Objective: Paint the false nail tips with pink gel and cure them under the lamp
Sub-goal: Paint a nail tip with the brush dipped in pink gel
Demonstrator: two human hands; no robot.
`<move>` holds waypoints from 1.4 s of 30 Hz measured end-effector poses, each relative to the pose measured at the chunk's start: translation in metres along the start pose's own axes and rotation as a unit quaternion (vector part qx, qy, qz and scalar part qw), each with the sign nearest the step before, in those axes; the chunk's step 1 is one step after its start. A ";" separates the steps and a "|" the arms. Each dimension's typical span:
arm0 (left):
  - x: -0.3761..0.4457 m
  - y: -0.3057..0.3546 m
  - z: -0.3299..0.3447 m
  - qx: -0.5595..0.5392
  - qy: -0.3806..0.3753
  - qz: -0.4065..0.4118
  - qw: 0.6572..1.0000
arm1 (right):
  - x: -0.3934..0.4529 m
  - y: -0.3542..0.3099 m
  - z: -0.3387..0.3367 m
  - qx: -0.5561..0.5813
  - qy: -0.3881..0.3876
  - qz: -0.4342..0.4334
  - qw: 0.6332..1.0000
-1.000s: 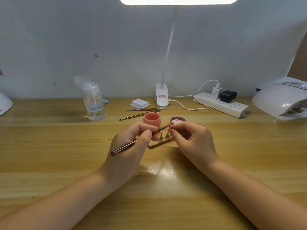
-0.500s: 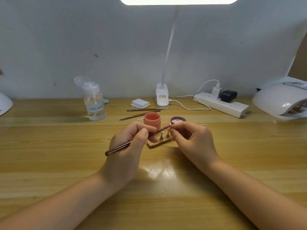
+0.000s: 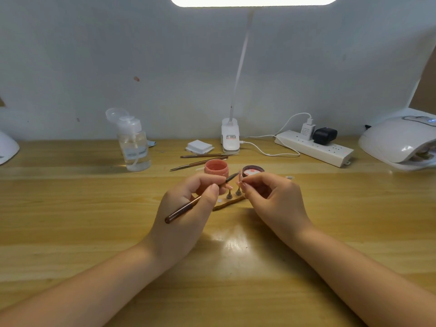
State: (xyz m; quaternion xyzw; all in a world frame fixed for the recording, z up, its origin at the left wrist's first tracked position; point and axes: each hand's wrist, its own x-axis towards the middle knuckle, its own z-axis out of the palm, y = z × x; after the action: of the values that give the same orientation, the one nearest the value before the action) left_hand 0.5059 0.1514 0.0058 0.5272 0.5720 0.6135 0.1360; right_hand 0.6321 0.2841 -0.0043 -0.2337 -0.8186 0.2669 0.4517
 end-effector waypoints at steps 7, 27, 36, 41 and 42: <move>-0.002 0.000 -0.003 0.000 0.022 0.019 1.000 | 0.000 0.001 0.000 0.003 0.001 0.010 1.000; 0.000 0.000 -0.001 -0.032 0.042 0.019 0.998 | 0.000 0.000 0.000 0.015 0.000 0.016 1.000; 0.000 0.002 0.000 -0.049 0.044 0.021 0.998 | 0.000 -0.001 -0.001 0.035 -0.008 0.026 0.999; 0.001 0.000 0.002 -0.043 0.026 0.004 0.999 | 0.000 0.000 -0.001 0.038 -0.003 0.025 0.999; 0.000 0.000 0.001 -0.039 0.020 0.003 0.999 | 0.000 0.000 -0.001 0.038 -0.003 0.025 0.999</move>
State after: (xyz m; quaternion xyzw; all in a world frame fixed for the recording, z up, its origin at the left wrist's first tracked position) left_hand 0.5066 0.1522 0.0060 0.5108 0.5482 0.6466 0.1427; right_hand 0.6328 0.2843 -0.0038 -0.2358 -0.8029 0.3098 0.4513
